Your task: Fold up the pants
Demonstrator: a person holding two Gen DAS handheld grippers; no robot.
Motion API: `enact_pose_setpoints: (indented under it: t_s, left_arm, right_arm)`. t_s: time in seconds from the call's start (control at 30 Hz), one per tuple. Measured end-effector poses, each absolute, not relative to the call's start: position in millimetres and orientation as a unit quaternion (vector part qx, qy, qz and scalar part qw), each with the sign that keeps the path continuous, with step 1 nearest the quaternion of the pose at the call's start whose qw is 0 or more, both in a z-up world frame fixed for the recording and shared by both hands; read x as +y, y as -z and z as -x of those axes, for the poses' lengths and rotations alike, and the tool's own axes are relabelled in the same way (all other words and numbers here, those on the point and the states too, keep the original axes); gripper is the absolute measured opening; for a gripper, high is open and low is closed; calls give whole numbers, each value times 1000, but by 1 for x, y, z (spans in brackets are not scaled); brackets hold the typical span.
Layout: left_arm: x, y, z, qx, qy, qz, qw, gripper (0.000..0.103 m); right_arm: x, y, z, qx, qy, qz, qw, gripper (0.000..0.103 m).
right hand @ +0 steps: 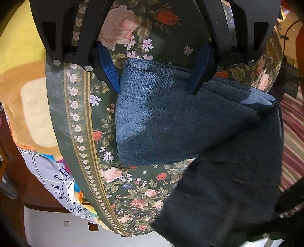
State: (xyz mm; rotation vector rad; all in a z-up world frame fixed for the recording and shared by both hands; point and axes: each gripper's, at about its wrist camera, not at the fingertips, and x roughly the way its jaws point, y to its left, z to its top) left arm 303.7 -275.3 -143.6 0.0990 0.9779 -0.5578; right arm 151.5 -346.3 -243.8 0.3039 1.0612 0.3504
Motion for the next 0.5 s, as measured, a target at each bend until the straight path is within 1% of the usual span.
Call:
enact_pose_setpoints:
  t_s: [0.07,0.13,0.17,0.2,0.23,0.27,0.3,0.43,0.5]
  left_arm:
    - [-285,151,-301,477,270,-58,834,14]
    - [-290,153,-299,489,275,-62,826,19]
    - [-290,154,-297,493,278,-61,822,27]
    - [-291,153,-295,496,280,-59,820,40]
    - [-290,149,-294,494,278,-57,822,47]
    - [-288,146,-296,486,274,-55,828,57]
    - [-284,140,-295,475,269,-53,836,62]
    - [-264,116,-304,446,257,-41,857,68]
    - [-253,112,-312,434,237,-49,868,78]
  right_arm:
    - [-346,244,-151,501,-165,-142,837,70]
    - [-346,243,-149,500,-163,-140,839,70]
    - [-346,242,-149,500,-162,-139,839,70]
    - [-345,242,-149,499,-161,-139,840,70]
    - [-345,242,-148,499,-159,-138,841,70]
    - [-345,242,-148,498,-156,-138,842,70]
    - [-345,241,-147,498,-155,-138,842,70]
    - [-344,242,-147,500,-151,-132,842,71]
    - [-343,240,-146,500,-149,-128,843,71]
